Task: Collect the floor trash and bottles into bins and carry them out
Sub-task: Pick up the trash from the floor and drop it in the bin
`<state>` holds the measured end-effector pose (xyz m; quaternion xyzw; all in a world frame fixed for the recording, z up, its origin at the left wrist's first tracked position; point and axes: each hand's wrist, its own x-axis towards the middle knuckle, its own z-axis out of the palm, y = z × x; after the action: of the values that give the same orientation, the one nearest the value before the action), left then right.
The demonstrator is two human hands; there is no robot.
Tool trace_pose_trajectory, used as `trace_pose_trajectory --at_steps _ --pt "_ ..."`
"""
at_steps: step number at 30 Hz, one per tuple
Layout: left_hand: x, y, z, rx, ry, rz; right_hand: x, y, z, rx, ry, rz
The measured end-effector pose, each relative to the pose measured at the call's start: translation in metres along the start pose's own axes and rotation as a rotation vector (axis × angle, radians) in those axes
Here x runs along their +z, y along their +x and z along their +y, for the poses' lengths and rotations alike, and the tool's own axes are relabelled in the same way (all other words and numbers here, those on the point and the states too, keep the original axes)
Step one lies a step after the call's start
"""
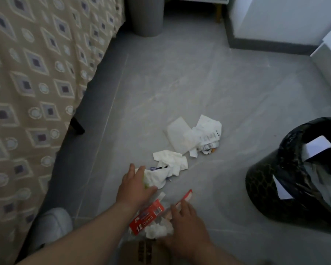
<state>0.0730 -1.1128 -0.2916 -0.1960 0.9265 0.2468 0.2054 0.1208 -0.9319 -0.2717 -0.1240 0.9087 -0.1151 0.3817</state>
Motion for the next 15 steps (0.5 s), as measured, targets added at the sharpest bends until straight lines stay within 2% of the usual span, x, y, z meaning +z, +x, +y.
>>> trace_pose_trajectory --at_steps 4,7,9,15 --pt "0.006 0.002 -0.009 0.077 0.133 0.035 0.015 0.002 -0.005 -0.018 -0.121 0.022" --pt "0.004 0.004 -0.016 0.129 0.173 0.051 0.019 0.008 -0.005 -0.093 -0.156 0.147" --pt "0.001 0.006 -0.018 0.130 0.156 0.048 0.019 0.010 -0.003 -0.107 -0.092 0.205" --pt "0.003 0.008 -0.021 0.096 0.094 -0.034 0.023 0.017 0.000 -0.067 0.144 0.099"
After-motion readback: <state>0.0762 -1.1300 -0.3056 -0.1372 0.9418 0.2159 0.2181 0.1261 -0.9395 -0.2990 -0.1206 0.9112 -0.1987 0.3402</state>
